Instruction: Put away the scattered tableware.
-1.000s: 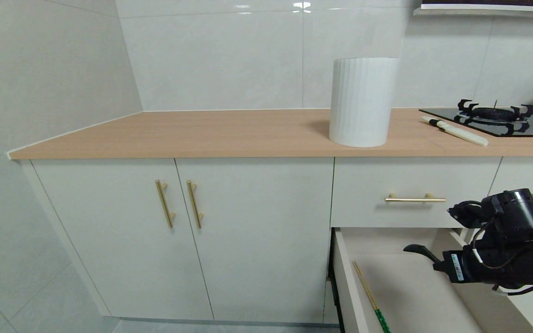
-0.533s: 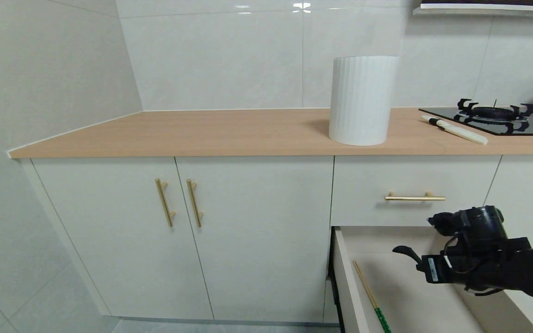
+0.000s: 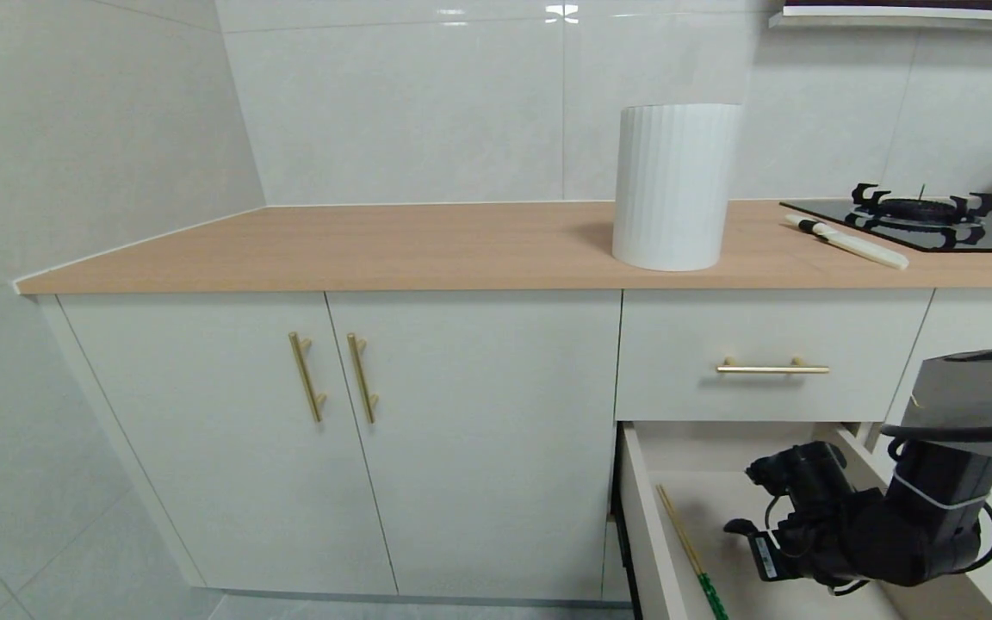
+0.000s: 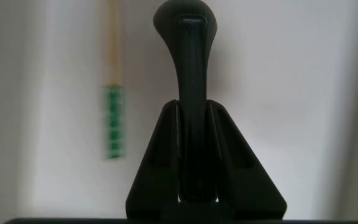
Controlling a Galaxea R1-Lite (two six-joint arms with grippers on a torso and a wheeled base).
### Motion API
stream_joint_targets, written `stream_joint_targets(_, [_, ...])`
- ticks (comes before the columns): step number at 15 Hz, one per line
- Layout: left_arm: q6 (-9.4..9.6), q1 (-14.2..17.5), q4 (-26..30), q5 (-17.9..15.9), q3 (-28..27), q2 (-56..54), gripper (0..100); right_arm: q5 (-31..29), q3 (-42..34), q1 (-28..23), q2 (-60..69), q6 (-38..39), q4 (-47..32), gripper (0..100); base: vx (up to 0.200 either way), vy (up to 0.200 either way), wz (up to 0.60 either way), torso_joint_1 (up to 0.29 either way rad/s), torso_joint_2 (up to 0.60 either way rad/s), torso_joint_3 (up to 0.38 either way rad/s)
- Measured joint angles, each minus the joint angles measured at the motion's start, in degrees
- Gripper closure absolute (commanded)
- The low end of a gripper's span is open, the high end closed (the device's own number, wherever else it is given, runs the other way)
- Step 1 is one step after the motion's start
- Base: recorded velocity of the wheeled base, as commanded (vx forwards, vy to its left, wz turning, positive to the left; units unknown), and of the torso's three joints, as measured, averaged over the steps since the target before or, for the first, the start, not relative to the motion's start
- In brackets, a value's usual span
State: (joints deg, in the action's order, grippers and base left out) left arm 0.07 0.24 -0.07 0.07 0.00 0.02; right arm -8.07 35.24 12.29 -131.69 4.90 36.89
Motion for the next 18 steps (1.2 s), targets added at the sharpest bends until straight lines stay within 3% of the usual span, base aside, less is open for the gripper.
stream_joint_targets(12, [-0.07,0.0,0.0,0.0,-0.02,0.0,0,-0.11,0.52,0.44,-2.82,0.32,-0.07,100,0.0,0.0,0.0,0.0,0.0,0.0])
stream_joint_targets(13, [-0.02,0.0,0.0,0.0,-0.02,0.0,0,-0.11,0.52,0.44,-2.84,0.32,-0.09,0,0.0,0.0,0.0,0.0,0.0,0.0])
stream_joint_targets(18, [-0.02,0.0,0.0,0.0,0.0,0.0,0,-0.18,0.52,0.44,-2.82,0.45,-0.02,0,0.0,0.0,0.0,0.0,0.0,0.0])
